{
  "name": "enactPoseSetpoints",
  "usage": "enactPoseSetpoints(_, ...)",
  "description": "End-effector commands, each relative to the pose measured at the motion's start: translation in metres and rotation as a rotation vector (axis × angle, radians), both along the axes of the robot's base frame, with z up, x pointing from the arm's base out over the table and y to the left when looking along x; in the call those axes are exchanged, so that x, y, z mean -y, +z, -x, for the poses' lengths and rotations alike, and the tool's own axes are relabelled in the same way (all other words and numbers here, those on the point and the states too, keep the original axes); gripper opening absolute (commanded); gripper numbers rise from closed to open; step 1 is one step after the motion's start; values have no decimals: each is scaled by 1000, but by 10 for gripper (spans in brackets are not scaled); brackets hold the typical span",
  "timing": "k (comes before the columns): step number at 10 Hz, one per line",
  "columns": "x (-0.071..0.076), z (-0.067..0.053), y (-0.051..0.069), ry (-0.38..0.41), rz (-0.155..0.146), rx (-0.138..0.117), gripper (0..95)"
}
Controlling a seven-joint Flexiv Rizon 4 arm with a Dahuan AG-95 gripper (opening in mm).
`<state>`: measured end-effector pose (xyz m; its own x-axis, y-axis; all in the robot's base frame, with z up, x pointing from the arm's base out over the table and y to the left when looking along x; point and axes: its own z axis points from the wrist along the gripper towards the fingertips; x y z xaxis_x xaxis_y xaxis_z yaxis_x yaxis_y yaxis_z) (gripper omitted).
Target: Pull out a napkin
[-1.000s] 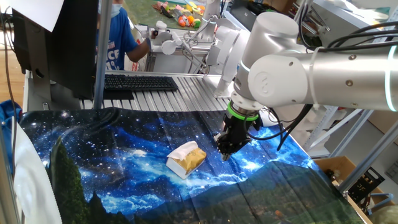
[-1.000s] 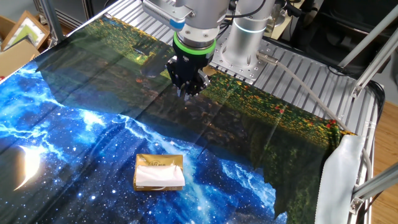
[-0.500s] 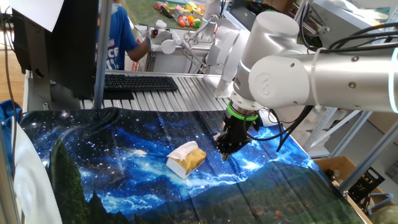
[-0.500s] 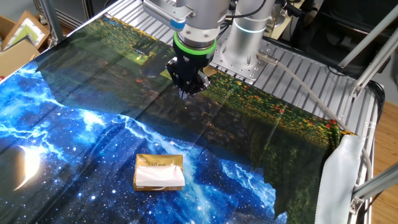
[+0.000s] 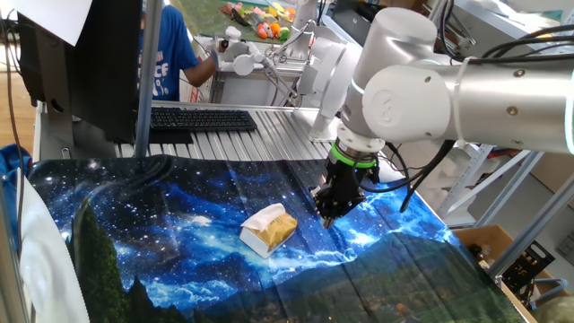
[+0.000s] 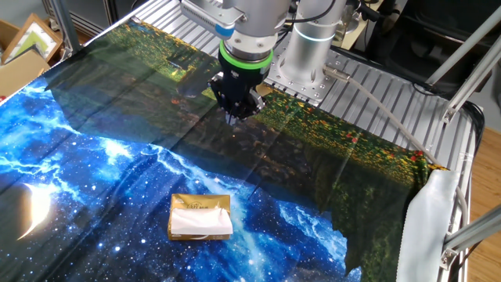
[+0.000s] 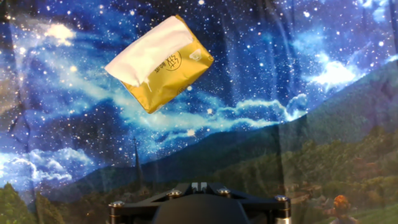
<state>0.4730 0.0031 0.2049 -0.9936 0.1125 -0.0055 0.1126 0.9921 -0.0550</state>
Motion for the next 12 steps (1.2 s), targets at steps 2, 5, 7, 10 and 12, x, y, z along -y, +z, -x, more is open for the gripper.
enactPoseSetpoints(2,-2,-10,3,-7,5,7,0)
enactPoseSetpoints(5,-5,-49,8,-32,10,12,0)
enactPoseSetpoints(7,-10,-95,9,-46,11,8,0)
enactPoseSetpoints(10,-28,-139,-7,-64,27,20,0)
enactPoseSetpoints(12,-35,-156,-19,-71,24,24,0)
